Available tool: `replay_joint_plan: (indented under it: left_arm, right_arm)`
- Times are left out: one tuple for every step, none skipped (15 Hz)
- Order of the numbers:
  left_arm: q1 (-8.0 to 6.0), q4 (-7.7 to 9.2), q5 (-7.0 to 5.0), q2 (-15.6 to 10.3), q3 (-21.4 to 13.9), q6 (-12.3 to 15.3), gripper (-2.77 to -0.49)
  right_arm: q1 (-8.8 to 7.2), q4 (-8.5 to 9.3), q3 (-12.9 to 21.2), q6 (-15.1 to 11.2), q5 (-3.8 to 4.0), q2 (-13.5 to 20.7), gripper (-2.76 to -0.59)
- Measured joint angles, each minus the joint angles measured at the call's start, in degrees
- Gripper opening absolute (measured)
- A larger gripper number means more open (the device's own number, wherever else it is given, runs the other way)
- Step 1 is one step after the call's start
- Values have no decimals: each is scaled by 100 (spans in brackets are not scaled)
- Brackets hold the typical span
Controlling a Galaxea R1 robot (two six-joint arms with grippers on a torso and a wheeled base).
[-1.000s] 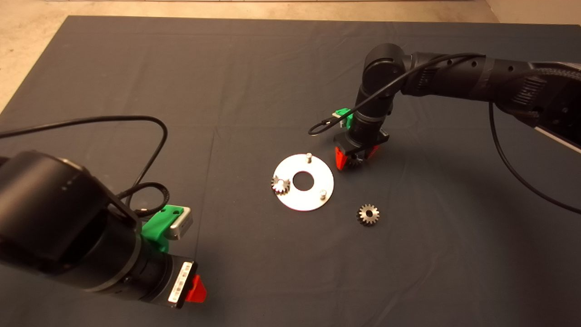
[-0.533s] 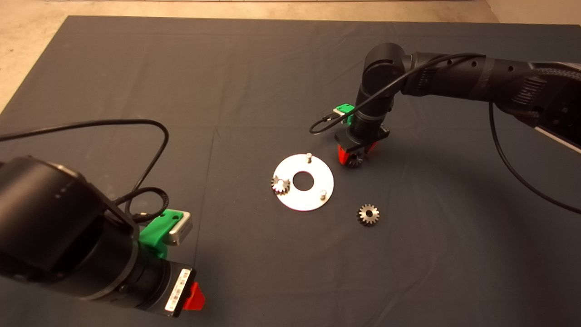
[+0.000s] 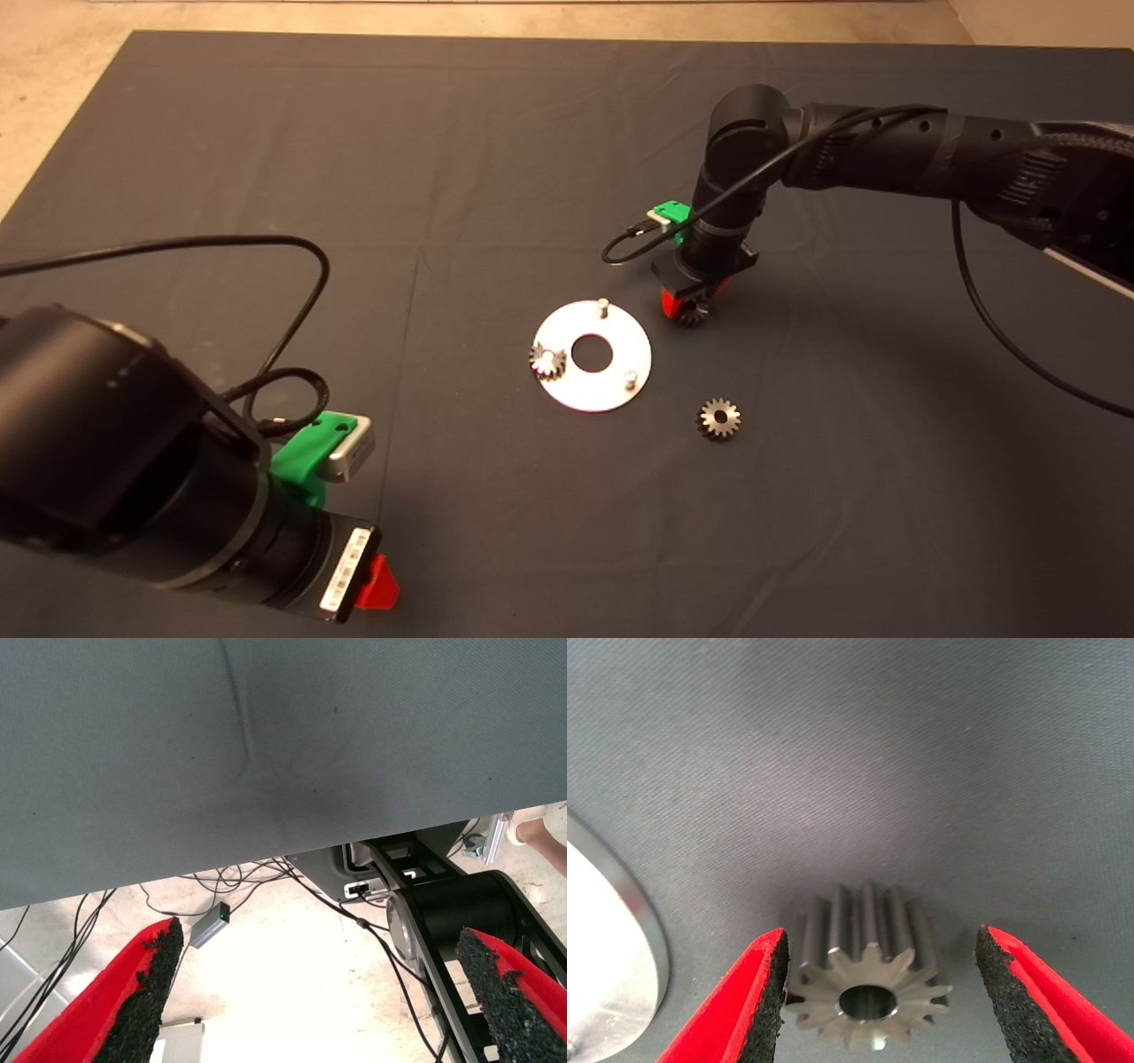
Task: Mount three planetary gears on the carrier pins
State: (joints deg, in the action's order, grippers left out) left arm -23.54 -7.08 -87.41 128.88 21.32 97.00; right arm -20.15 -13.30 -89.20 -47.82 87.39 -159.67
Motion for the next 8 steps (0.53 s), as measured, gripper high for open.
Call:
replay_joint_plan:
  left_arm:
    - [1,4,0,0,0,1,-107]
    - [0,4,0,0,0,2,-107]
    - [0,4,0,0,0,0,-107]
    - [1,4,0,1,0,0,-107]
    - [0,4,0,1,0,0,-107]
    - [1,5,0,1,0,1,-107]
    - [0,4,0,1,0,0,-107]
    - [1,6,0,1,0,0,-107]
  right_arm:
    - [0,-6,23,0,0,0,-181]
    - [0,-10,50,-1,0,0,-181]
    - [0,-10,54,-2,0,0,-181]
    - [0,-12,54,-2,0,2,-181]
    - [0,-12,54,-2,0,13,-184]
    - [0,-12,54,-7,-5,18,-195]
    - [0,-12,63,-10,-10,16,-199]
    - [0,-12,78,-18,-3,18,-199]
